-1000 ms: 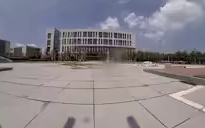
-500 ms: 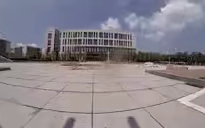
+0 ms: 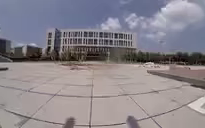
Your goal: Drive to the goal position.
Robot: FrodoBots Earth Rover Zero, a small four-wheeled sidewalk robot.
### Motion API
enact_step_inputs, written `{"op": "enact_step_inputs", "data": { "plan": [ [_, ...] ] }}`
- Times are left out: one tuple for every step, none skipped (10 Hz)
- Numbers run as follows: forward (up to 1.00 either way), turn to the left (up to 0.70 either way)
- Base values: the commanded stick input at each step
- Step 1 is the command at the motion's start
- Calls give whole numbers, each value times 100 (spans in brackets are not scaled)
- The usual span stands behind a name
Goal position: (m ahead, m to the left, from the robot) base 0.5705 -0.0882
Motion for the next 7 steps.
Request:
{"op": "enact_step_inputs", "data": {
  "plan": [
    [70,0],
    [70,0],
    [70,0],
    [70,0],
    [70,0],
    [70,0],
    [70,0]
  ]
}}
